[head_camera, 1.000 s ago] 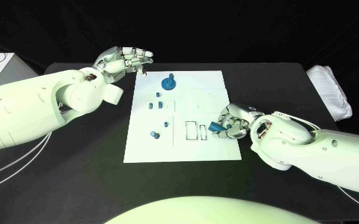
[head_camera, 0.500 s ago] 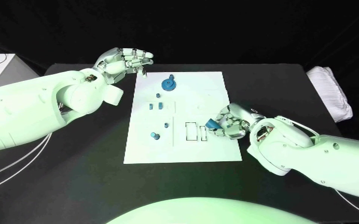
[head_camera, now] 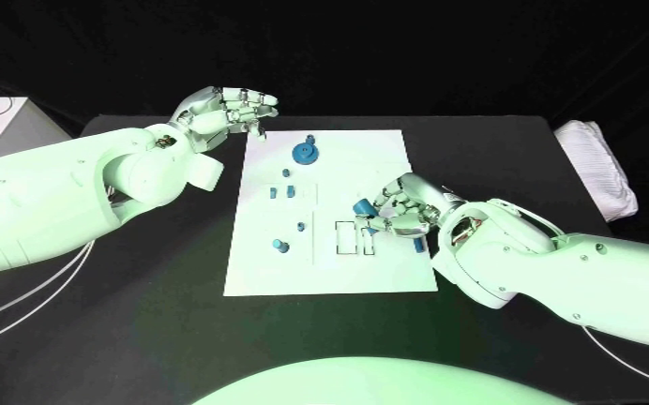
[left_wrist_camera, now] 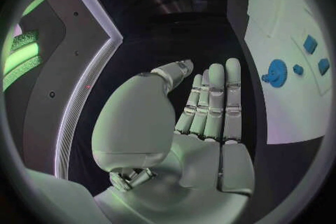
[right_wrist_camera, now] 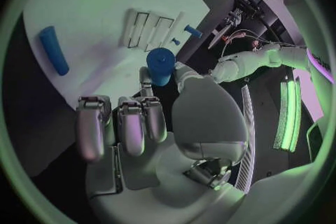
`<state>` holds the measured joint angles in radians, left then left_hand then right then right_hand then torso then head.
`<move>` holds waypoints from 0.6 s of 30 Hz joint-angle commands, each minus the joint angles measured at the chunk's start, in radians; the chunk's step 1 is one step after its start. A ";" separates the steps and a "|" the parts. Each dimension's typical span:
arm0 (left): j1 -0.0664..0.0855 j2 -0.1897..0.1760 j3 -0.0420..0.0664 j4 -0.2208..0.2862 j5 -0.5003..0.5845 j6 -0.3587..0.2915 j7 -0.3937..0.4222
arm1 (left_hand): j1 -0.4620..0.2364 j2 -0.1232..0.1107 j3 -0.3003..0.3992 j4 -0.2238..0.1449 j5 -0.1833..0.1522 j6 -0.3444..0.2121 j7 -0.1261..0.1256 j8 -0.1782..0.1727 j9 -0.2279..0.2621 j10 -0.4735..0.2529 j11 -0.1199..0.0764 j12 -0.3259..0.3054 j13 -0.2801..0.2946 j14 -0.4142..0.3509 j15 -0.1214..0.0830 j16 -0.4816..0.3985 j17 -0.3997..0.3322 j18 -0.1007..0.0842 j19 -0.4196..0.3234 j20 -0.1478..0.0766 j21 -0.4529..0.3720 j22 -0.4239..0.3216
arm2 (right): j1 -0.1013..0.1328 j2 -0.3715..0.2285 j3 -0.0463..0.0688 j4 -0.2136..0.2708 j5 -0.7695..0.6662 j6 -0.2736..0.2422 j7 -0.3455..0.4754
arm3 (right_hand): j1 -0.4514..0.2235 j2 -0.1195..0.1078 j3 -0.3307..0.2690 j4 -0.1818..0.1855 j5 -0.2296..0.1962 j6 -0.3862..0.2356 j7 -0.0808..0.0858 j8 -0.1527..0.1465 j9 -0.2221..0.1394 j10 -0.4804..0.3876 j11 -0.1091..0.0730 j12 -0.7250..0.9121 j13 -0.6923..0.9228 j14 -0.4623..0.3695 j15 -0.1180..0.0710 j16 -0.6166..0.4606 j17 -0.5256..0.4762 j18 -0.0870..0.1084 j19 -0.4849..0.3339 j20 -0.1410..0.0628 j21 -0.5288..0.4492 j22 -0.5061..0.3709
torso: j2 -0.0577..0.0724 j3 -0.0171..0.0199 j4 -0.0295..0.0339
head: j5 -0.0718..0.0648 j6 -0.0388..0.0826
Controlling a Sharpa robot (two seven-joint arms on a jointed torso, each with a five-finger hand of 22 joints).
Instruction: Assemble the parts on the task board
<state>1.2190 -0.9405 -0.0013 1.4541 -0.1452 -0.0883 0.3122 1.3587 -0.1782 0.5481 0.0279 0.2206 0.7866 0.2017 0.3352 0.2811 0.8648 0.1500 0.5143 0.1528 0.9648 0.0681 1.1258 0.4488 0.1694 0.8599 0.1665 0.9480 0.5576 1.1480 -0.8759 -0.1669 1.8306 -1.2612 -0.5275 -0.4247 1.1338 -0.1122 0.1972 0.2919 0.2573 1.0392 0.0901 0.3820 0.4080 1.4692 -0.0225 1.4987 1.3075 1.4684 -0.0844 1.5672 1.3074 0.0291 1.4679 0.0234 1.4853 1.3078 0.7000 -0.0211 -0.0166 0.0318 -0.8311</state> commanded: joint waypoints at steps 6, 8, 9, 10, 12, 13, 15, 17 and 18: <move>0.000 0.001 0.000 0.003 0.004 0.018 0.001 | -0.006 0.001 0.001 0.008 0.002 -0.007 0.017 0.003 -0.001 -0.005 0.001 0.007 -0.002 -0.002 0.008 0.001 0.002 0.016 0.008 0.002 -0.004 -0.002 | -0.017 0.049 -0.003 -0.030 0.042 0.136 -0.020 | -0.060 0.019 0.019 0.000 -0.017 0.057 -0.052 0.067 0.015 0.070 -0.009 0.012 0.214 0.102 -0.009 0.004 0.263 -0.009 0.077 -0.007 0.006 0.208 | 0.001 0.0002 0.0003 | 0.003 -0.004; 0.000 0.001 0.000 0.003 0.004 0.018 0.001 | -0.006 0.001 0.001 0.008 0.002 -0.007 0.017 0.003 -0.001 -0.005 0.001 0.007 -0.002 -0.002 0.008 0.001 0.002 0.016 0.008 0.002 -0.004 -0.002 | -0.019 0.057 -0.003 -0.036 0.040 0.143 -0.024 | -0.066 0.020 0.020 0.000 -0.018 0.058 -0.052 0.068 0.015 0.071 -0.009 0.012 0.215 0.102 -0.009 0.004 0.263 -0.009 0.077 -0.007 0.005 0.207 | 0.001 0.0001 0.0007 | 0.003 -0.004; 0.000 0.001 0.000 0.003 0.004 0.019 0.000 | -0.006 0.001 0.001 0.008 0.002 -0.007 0.017 0.003 -0.001 -0.005 0.001 0.007 -0.002 -0.002 0.008 0.001 0.002 0.016 0.008 0.002 -0.004 -0.002 | -0.020 0.061 -0.003 -0.038 0.038 0.145 -0.025 | -0.069 0.021 0.021 0.000 -0.019 0.058 -0.052 0.069 0.015 0.071 -0.009 0.012 0.215 0.102 -0.009 0.004 0.263 -0.009 0.077 -0.007 0.006 0.208 | 0.001 0.0000 0.0009 | 0.003 -0.003; 0.000 0.001 0.000 0.003 0.004 0.019 0.000 | -0.006 0.001 0.001 0.008 0.002 -0.007 0.017 0.003 -0.001 -0.005 0.001 0.007 -0.002 -0.002 0.008 0.001 0.002 0.016 0.008 0.002 -0.004 -0.002 | -0.021 0.064 -0.003 -0.041 0.034 0.148 -0.027 | -0.079 0.024 0.023 0.001 -0.022 0.058 -0.053 0.071 0.016 0.071 -0.010 0.012 0.215 0.102 -0.009 0.004 0.263 -0.009 0.077 -0.008 0.007 0.209 | 0.001 0.0000 0.0006 | 0.004 -0.004; 0.000 0.001 0.000 0.004 0.004 0.019 0.000 | -0.006 0.001 0.001 0.008 0.002 -0.007 0.017 0.003 -0.001 -0.005 0.001 0.007 -0.002 -0.002 0.008 0.001 0.002 0.016 0.008 0.002 -0.004 -0.002 | -0.023 0.070 -0.004 -0.046 0.024 0.150 -0.032 | -0.083 0.025 0.024 0.001 -0.023 0.058 -0.053 0.072 0.016 0.072 -0.010 0.013 0.216 0.102 -0.009 0.004 0.263 -0.009 0.077 -0.008 0.007 0.209 | 0.001 0.0001 0.0002 | 0.004 -0.005; 0.000 0.001 0.000 0.004 0.004 0.019 0.000 | -0.006 0.001 0.001 0.008 0.002 -0.007 0.017 0.003 -0.001 -0.005 0.001 0.007 -0.002 -0.002 0.008 0.001 0.002 0.016 0.008 0.002 -0.004 -0.002 | -0.023 0.072 -0.004 -0.048 0.016 0.150 -0.034 | -0.086 0.026 0.024 0.000 -0.024 0.058 -0.053 0.072 0.016 0.072 -0.010 0.013 0.217 0.102 -0.009 0.004 0.263 -0.010 0.078 -0.008 0.008 0.209 | 0.001 0.0000 0.0002 | 0.004 -0.005; 0.000 0.000 0.000 0.004 0.004 0.020 -0.001 | -0.006 0.001 0.001 0.008 0.002 -0.007 0.017 0.003 -0.001 -0.005 0.001 0.007 -0.002 -0.002 0.008 0.001 0.002 0.016 0.008 0.002 -0.004 -0.002 | -0.024 0.077 -0.004 -0.052 -0.004 0.151 -0.041 | -0.095 0.025 0.024 0.000 -0.025 0.059 -0.053 0.075 0.017 0.074 -0.010 0.016 0.219 0.102 -0.009 0.004 0.263 -0.010 0.078 -0.008 0.008 0.210 | 0.001 -0.0001 0.0002 | 0.004 -0.005; 0.000 0.000 0.000 0.004 0.004 0.020 -0.001 | -0.006 0.002 0.001 0.009 0.002 -0.007 0.018 0.003 -0.001 -0.006 0.002 0.007 -0.002 -0.002 0.008 0.001 0.002 0.016 0.009 0.002 -0.005 -0.003 | -0.024 0.083 -0.004 -0.056 -0.021 0.147 -0.046 | -0.098 0.024 0.024 0.000 -0.025 0.060 -0.054 0.076 0.017 0.074 -0.010 0.017 0.220 0.102 -0.010 0.004 0.263 -0.010 0.078 -0.008 0.010 0.211 | 0.001 0.0000 -0.0002 | 0.003 -0.006; 0.000 0.000 0.000 0.004 0.004 0.020 -0.002 | -0.006 0.002 0.001 0.009 0.002 -0.007 0.018 0.003 -0.001 -0.006 0.002 0.007 -0.002 -0.002 0.008 0.001 0.002 0.016 0.009 0.002 -0.005 -0.003 | -0.025 0.086 -0.004 -0.058 -0.030 0.144 -0.049 | -0.101 0.023 0.023 0.000 -0.026 0.060 -0.054 0.076 0.017 0.075 -0.011 0.018 0.221 0.102 -0.010 0.004 0.263 -0.010 0.079 -0.008 0.011 0.212 | 0.001 0.0002 -0.0005 | 0.003 -0.006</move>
<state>1.2191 -0.9414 -0.0013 1.4556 -0.1451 -0.0870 0.3076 1.3587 -0.1782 0.5506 0.0304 0.2206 0.7866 0.2017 0.3352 0.2811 0.8648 0.1501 0.5143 0.1520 0.9648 0.0681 1.1258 0.4487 0.1693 0.8633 0.1699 0.9480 0.5556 1.1244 -0.7939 -0.1707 1.7743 -1.2461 -0.4029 -0.4563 1.0415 -0.0895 0.2176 0.2925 0.2376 1.0416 0.0877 0.4573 0.4243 1.4656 -0.0259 1.5101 1.3075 1.4650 -0.0876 1.5672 1.3073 0.0292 1.4679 0.0234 1.4930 1.3076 0.7009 -0.0212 -0.0163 0.0354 -0.8361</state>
